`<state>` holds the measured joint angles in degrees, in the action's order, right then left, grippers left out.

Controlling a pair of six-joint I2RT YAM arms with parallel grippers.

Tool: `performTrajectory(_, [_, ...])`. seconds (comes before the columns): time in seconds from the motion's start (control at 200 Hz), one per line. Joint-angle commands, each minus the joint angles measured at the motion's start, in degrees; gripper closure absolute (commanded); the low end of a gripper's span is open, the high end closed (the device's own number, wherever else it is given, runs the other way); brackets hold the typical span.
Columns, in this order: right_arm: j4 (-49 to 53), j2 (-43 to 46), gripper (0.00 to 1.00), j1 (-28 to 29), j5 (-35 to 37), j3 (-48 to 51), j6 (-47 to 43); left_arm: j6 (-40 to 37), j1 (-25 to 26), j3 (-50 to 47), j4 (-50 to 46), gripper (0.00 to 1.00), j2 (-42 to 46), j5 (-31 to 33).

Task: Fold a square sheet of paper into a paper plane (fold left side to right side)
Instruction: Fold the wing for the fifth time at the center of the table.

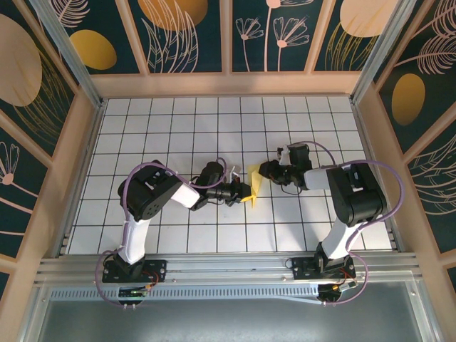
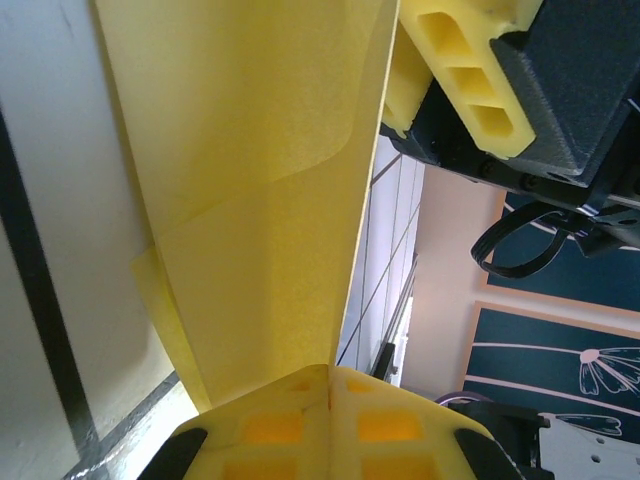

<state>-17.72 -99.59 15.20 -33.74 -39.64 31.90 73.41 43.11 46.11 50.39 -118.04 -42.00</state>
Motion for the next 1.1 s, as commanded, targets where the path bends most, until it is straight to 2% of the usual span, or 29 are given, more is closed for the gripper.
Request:
performTrajectory(0.0, [2.66,-1.64,0.65,0.85,1.83,-1.83,-0.26,0.42,-0.31,-0.46,2.69,1.00,-1.14,-0.86])
performTrajectory(0.165, [5.32,-2.87,0.65,1.57,3.59,-3.04,-1.08,0.42,-0.31,-0.58,2.78,1.00,-1.40,-0.73])
performTrajectory(0.465, [8.41,-4.49,0.66,2.29,5.70,-4.31,-2.37,-0.40,-0.29,-0.92,2.46,0.82,-0.74,-0.63])
performTrajectory(0.741, [7.96,-4.52,0.66,2.38,5.44,-4.04,-2.28,-5.15,-0.84,0.43,-5.93,0.66,3.16,0.92])
performTrajectory(0.951, [8.08,-4.41,0.66,2.37,5.62,-4.05,-2.46,-7.57,-2.92,1.18,-9.88,0.62,4.55,1.70])
performTrajectory(1.091, [8.21,-4.40,0.66,2.33,5.61,-4.07,-2.46,-11.01,-3.21,5.39,-15.30,0.62,2.95,1.75])
